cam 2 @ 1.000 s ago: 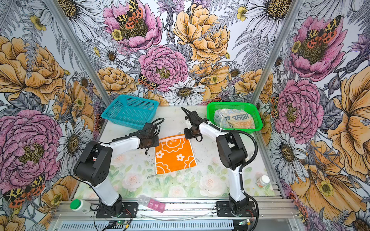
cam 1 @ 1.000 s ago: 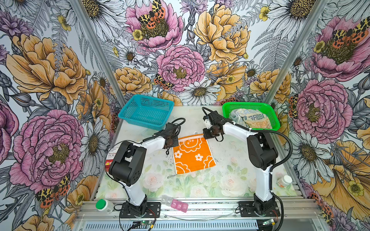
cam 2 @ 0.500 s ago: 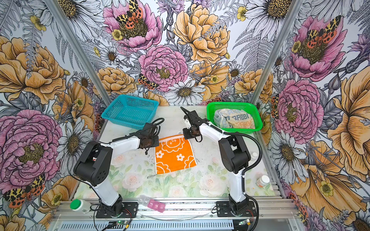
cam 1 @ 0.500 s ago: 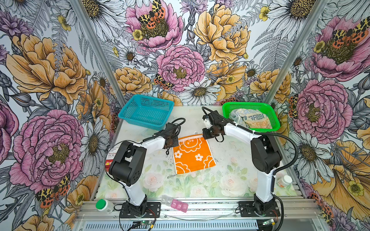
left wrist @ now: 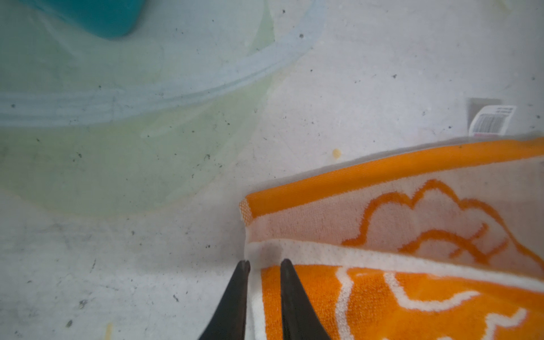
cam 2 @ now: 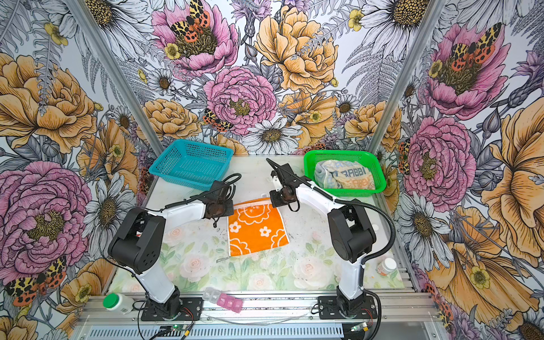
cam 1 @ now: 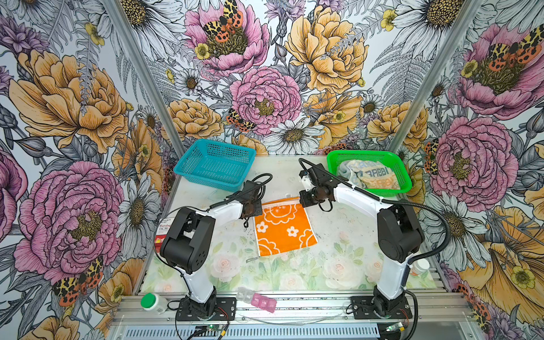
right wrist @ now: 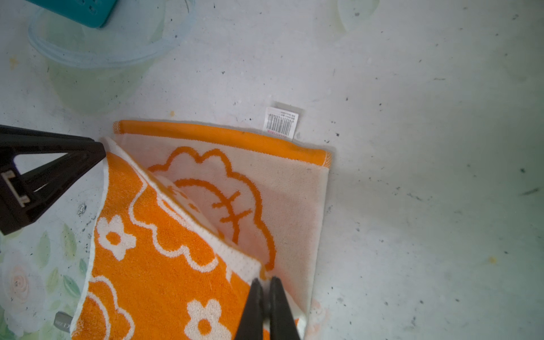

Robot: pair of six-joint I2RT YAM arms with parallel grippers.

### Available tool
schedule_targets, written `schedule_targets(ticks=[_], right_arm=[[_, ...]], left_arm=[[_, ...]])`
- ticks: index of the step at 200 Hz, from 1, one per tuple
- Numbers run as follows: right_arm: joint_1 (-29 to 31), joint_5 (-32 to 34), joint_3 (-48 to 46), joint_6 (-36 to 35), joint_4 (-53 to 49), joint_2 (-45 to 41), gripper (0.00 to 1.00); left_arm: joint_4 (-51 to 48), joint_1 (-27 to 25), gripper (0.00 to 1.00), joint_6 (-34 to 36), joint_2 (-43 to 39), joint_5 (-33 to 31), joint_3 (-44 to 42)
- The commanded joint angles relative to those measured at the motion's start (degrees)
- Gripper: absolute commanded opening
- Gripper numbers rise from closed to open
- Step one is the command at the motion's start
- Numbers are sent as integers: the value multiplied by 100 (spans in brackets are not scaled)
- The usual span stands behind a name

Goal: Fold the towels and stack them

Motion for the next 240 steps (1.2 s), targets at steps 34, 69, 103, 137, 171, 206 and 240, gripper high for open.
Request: schedule_targets(ticks=[34,69,103,137,171,206,240], right_arm=[[38,46,-127,36,-46,-256,0],[29,66,-197,22,-55,-302,0],[29,49,-210,24,-55,-285,0],[31,49,-210,21,-55,-277,0],[25,84,-230,14,-64,-276,0],[29,84,-265,2,-73,-289,0],[33,102,-294,-9,-73,-302,0]], left_arm=[[139,73,25,19,182,95,107],[202,103,29,78,233,139,128],[327,113,26,143,241,286,115],[459,99,25,177,267,440,104],[517,94,25,169,389,504,161],[539,94,25,142,394,522,171],[535,95,27,134,593,506,179]])
